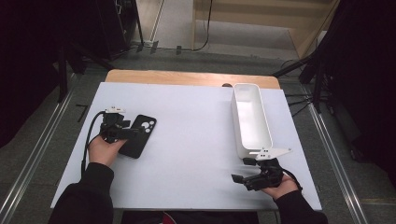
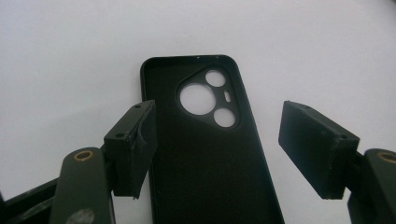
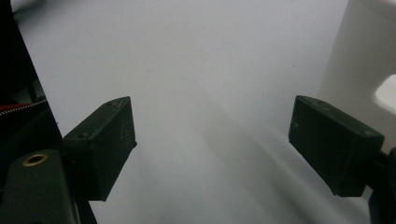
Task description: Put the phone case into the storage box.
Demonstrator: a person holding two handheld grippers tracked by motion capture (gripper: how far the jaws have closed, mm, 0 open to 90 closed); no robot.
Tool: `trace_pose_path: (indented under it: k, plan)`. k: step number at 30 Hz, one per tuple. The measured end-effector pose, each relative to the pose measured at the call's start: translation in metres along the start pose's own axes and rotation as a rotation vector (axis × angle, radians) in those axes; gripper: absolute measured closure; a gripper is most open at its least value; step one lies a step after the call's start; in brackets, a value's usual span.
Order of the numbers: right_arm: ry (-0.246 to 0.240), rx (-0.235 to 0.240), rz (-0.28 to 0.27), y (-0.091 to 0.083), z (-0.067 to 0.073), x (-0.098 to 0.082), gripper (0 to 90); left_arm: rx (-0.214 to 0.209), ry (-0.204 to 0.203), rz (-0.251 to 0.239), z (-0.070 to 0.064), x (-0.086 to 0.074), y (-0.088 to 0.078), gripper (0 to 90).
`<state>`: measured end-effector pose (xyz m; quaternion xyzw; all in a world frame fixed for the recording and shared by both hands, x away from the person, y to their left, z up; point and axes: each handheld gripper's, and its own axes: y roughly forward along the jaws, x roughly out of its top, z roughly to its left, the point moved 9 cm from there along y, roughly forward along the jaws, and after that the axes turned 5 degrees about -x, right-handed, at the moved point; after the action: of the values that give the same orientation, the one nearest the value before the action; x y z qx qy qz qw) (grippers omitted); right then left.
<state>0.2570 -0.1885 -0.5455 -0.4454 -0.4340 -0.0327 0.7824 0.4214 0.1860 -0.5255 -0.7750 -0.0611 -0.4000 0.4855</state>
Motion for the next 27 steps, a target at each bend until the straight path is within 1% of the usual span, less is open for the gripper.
trace_pose_path:
  k: [1,2,3,5,7,9,11,13,16,17,19,20,23,25,27]
  plan:
    - [0.0,0.0,0.0,0.0,0.0,0.0,13.1,-0.001,-0.001,-0.009,0.0,0.001,0.0,22.8]
    - [-0.001,-0.001,0.0,0.0,0.0,0.0,13.1,0.005,-0.007,-0.015,0.001,0.002,-0.001,11.5]
    - [-0.001,0.0,0.0,0.0,0.0,0.0,13.1,0.0,-0.018,-0.025,0.0,0.002,-0.001,0.0]
    - [-0.001,0.0,-0.001,0.0,0.0,0.0,13.1,0.017,-0.022,-0.032,0.0,0.003,-0.001,0.0]
    - [0.001,0.0,-0.002,0.0,0.0,0.0,13.1,0.016,-0.027,-0.03,0.0,0.002,0.0,0.0]
    - [0.001,-0.001,-0.003,0.0,0.0,0.0,13.1,0.024,-0.024,-0.027,0.0,0.0,0.001,0.0]
    - [0.0,0.0,-0.002,0.0,0.0,0.0,13.1,0.037,-0.013,-0.017,0.0,-0.002,0.003,0.0]
    - [0.001,0.001,-0.001,0.0,0.0,0.0,13.1,0.046,-0.013,-0.014,0.001,-0.004,0.005,0.0]
    - [0.0,0.002,0.001,0.0,0.001,0.0,13.1,0.04,-0.037,-0.032,0.001,-0.004,0.006,0.0]
    - [0.0,0.002,0.002,0.0,0.001,0.0,13.1,0.039,-0.049,-0.031,0.002,-0.005,0.006,0.0]
    - [0.004,0.004,0.006,0.0,0.001,-0.001,13.1,0.053,-0.038,-0.027,0.004,-0.006,0.007,0.0]
    - [0.002,0.004,0.007,0.0,0.001,-0.001,13.1,0.062,-0.038,-0.035,0.004,-0.006,0.007,0.0]
    - [0.004,0.004,0.006,0.0,0.001,-0.001,13.1,0.06,-0.045,-0.044,0.004,-0.008,0.008,0.0]
    - [0.004,0.004,0.006,0.0,0.001,-0.001,13.1,0.074,-0.042,-0.058,0.004,-0.008,0.009,0.0]
    - [0.005,0.004,0.008,0.0,0.001,-0.001,13.1,0.067,-0.043,-0.053,0.004,-0.01,0.011,0.0]
